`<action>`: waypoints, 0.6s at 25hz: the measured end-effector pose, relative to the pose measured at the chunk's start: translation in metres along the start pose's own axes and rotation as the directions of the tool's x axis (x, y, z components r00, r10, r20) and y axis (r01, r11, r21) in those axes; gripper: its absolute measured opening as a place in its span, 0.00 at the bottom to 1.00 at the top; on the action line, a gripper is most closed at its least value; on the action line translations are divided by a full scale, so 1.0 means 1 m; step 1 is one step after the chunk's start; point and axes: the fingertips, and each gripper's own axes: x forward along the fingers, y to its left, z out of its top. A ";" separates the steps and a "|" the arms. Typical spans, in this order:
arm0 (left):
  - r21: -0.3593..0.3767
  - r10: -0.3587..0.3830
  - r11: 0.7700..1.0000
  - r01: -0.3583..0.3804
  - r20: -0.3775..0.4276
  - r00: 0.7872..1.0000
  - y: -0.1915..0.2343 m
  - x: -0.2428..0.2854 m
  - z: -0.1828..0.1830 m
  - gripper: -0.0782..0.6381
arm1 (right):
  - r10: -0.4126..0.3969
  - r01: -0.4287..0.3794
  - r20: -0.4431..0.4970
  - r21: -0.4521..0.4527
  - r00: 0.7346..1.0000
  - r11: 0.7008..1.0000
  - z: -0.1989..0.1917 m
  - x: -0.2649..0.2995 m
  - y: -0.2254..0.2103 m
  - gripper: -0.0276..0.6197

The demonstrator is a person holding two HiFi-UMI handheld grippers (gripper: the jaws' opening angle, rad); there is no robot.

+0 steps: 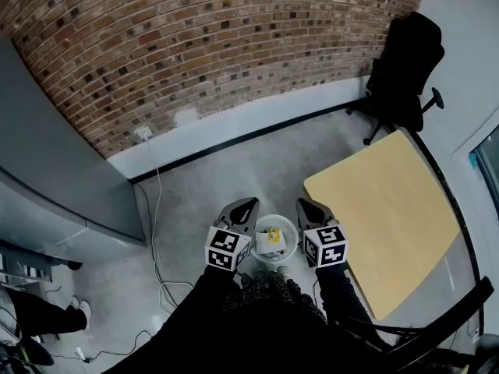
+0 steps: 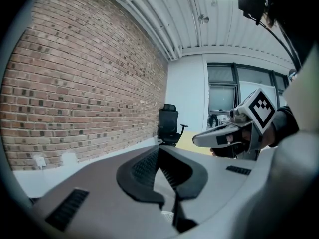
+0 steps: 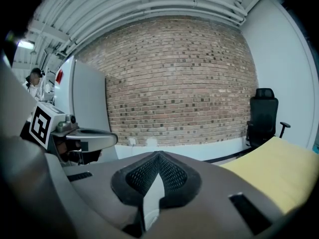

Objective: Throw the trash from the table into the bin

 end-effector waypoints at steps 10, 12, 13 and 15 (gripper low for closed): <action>0.000 -0.027 1.000 0.027 -0.005 1.000 -0.002 0.005 -0.001 0.11 | 0.040 -0.040 -0.007 -0.027 0.999 0.999 0.006 0.000 0.009 0.06; 0.005 -0.032 0.999 0.032 -0.005 0.999 -0.003 0.006 -0.002 0.11 | 0.037 -0.037 -0.008 -0.029 0.999 0.999 0.005 0.000 0.008 0.06; 0.008 -0.034 0.999 0.034 -0.005 0.999 -0.003 0.006 -0.002 0.11 | 0.035 -0.035 -0.008 -0.029 0.999 0.999 0.005 -0.001 0.007 0.06; 0.006 -0.036 0.999 0.036 -0.003 0.999 -0.003 0.007 -0.002 0.11 | 0.034 -0.034 -0.007 -0.025 0.999 0.999 0.005 -0.002 0.005 0.06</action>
